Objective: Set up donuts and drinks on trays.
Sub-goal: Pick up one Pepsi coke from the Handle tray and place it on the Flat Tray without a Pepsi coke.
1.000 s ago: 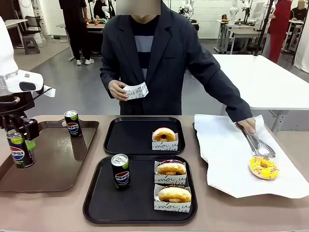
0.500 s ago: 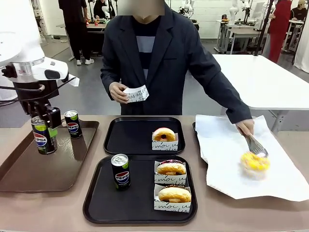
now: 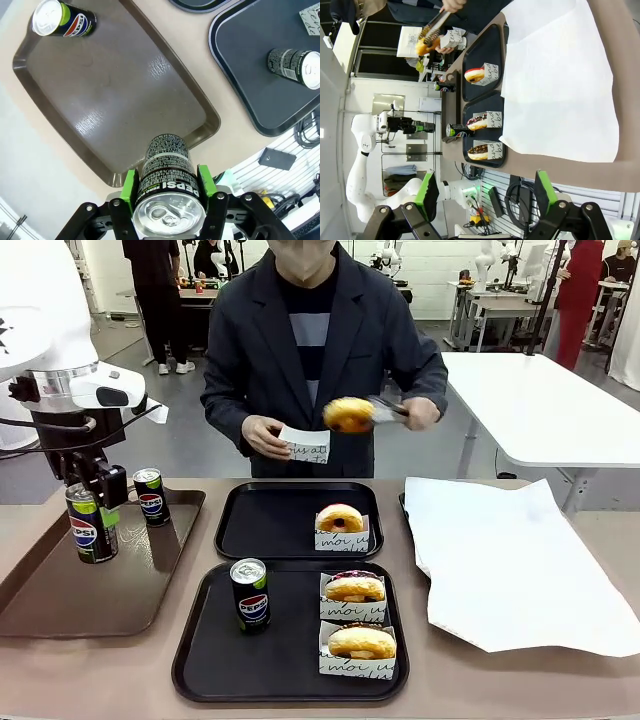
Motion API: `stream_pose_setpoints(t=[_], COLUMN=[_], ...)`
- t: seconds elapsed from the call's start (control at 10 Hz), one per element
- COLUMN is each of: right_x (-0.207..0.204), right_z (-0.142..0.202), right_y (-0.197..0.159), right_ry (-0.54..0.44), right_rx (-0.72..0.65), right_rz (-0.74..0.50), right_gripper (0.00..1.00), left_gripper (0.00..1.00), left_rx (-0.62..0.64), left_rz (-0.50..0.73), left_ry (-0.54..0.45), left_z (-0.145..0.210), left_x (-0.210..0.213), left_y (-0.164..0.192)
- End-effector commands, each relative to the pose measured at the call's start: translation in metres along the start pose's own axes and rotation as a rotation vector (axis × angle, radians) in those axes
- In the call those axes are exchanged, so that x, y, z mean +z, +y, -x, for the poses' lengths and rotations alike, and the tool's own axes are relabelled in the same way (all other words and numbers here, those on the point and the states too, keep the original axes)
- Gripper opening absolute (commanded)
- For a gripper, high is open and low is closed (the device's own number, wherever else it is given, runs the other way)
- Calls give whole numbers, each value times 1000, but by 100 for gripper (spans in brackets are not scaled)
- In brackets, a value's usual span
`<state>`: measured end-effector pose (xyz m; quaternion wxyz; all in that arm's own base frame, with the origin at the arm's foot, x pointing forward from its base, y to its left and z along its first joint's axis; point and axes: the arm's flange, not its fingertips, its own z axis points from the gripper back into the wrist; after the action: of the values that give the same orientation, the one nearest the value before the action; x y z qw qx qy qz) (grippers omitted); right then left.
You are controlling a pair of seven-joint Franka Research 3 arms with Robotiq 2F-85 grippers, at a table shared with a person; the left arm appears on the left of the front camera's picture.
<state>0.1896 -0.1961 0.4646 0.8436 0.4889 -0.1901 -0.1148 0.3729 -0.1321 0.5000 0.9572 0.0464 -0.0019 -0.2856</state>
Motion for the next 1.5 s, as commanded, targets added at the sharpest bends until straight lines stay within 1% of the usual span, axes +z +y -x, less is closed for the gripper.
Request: stream_pose_setpoints(t=[0.0, 0.1, 0.2, 0.3, 0.4, 0.6, 0.8, 0.9, 1.0, 1.1, 1.2, 1.3, 1.4], right_x=[0, 0, 0, 0, 0, 0, 0, 0, 0, 0, 0, 0, 0], right_z=[-1, -1, -1, -1, -1, -1, -1, -1, -1, -1, -1, -1, -1], right_y=[0, 0, 0, 0, 0, 0, 0, 0, 0, 0, 0, 0, 0], right_ry=[-7, -7, -7, -7, -7, -7, -7, -7, -7, -7, -7, -7, -7], right_rx=[16, 16, 16, 16, 16, 16, 16, 16, 16, 16, 16, 16, 16], right_rz=[-19, -19, -19, -19, -19, -19, -19, -19, -19, -19, -19, -19, -19], right_gripper=[100, 100, 100, 100, 100, 100, 100, 100, 100, 100, 100, 100, 100], left_gripper=[58, 58, 58, 58, 58, 58, 58, 58, 58, 58, 58, 58, 58], left_rx=[0, -23, -46, -93, -106, -111, -149, -186, -195, -187, -137, -178, -230], left_rz=[1, 10, -35, -53, -39, 10, 47, 144, 168, 173, 143, 156, 196], left_ry=[4, -25, -56, -64, -75, -117, -176, -196, -214, -196, -122, -85, -95], left_z=[0, -11, -34, -60, -89, -127, -171, -187, -197, -191, -161, -118, -70], left_x=[-1, 2, 9, 16, 21, 18, 6, -6, -19, -24, -17, -7, 1], left_y=[0, -3, -8, -15, -20, -25, -25, -26, -28, -26, -18, -9, -4])
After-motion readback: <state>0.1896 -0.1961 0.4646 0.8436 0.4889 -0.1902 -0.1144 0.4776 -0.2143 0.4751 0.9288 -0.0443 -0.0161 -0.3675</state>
